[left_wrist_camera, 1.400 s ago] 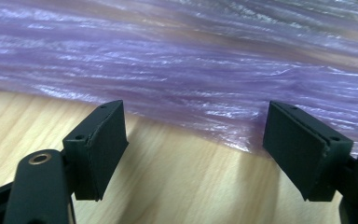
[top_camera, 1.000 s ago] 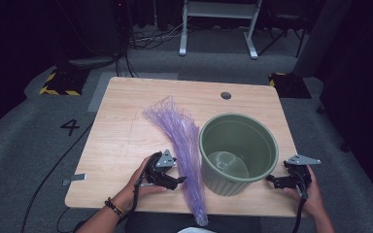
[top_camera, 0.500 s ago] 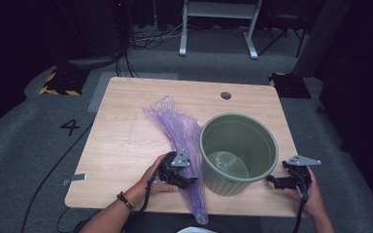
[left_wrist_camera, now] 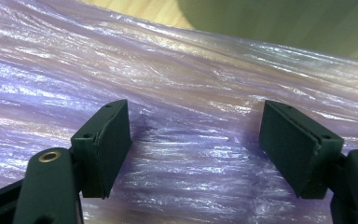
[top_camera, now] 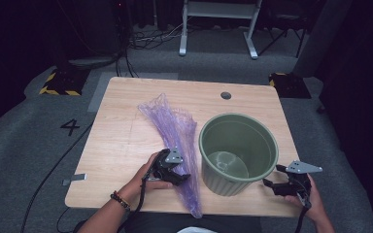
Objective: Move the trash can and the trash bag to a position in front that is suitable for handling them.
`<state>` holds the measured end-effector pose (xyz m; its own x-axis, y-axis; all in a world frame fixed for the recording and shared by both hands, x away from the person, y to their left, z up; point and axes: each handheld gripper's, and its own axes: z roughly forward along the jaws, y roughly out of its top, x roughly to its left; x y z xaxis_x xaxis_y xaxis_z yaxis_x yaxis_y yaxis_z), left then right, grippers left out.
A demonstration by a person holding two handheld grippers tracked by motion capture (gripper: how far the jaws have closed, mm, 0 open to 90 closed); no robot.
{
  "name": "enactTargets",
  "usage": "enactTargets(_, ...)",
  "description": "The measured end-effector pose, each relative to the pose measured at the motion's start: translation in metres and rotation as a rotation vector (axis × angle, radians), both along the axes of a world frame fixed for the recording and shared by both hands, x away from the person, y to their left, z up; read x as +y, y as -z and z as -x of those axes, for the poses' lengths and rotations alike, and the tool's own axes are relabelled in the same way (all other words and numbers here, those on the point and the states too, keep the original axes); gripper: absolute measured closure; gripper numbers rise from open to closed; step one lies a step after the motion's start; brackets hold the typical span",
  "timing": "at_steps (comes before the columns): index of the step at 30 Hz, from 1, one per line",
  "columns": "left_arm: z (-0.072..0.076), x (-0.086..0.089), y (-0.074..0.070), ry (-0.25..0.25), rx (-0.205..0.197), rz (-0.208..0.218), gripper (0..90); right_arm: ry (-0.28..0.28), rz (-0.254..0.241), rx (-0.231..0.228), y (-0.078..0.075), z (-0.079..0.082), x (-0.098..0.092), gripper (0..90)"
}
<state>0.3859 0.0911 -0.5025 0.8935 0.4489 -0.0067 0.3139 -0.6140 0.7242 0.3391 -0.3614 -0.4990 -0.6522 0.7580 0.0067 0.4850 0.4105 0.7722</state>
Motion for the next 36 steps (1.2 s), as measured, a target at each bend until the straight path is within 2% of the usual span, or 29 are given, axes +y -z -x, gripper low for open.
enactTargets(4, -0.005, 0.009, 0.0, -0.029, -0.001, 0.004, 24.8, -0.077, -0.005, -0.03, -0.006, 0.01, 0.015, 15.5)
enactTargets(5, -0.006, 0.011, 0.0, -0.032, -0.002, 0.0, 24.8, -0.105, 0.003, -0.049, -0.008, 0.014, 0.021, 15.6)
enactTargets(7, -0.007, 0.014, 0.0, -0.037, -0.002, 0.001, 24.8, -0.12, 0.005, -0.06, -0.009, 0.017, 0.025, 15.7)
enactTargets(8, -0.008, 0.019, 0.0, -0.047, -0.001, 0.002, 24.7, -0.147, 0.011, -0.09, -0.012, 0.024, 0.037, 15.8)
enactTargets(10, -0.01, 0.025, 0.0, -0.058, -0.002, 0.002, 24.7, -0.155, -0.004, -0.09, -0.014, 0.027, 0.045, 15.5)
enactTargets(13, -0.014, 0.034, 0.0, -0.084, -0.002, 0.0, 24.6, -0.179, 0.013, -0.086, -0.015, 0.029, 0.059, 13.8)
enactTargets(18, -0.021, 0.048, 0.0, -0.12, -0.005, -0.002, 24.4, -0.182, 0.004, -0.09, -0.014, 0.029, 0.074, 14.8)
enactTargets(24, -0.022, 0.065, 0.0, -0.151, -0.003, -0.004, 24.1, -0.167, 0.005, -0.098, -0.015, 0.02, 0.092, 14.9)
enactTargets(30, -0.017, 0.083, 0.0, -0.177, 0.001, 0.0, 24.2, -0.167, -0.008, -0.086, -0.013, 0.003, 0.099, 15.5)
enactTargets(33, -0.016, 0.087, 0.0, -0.185, 0.001, 0.001, 24.2, -0.175, -0.013, -0.073, -0.012, -0.007, 0.103, 15.8)
enactTargets(36, -0.016, 0.088, 0.0, -0.184, 0.0, 0.0, 24.1, -0.184, 0.009, -0.076, -0.012, -0.017, 0.109, 19.6)
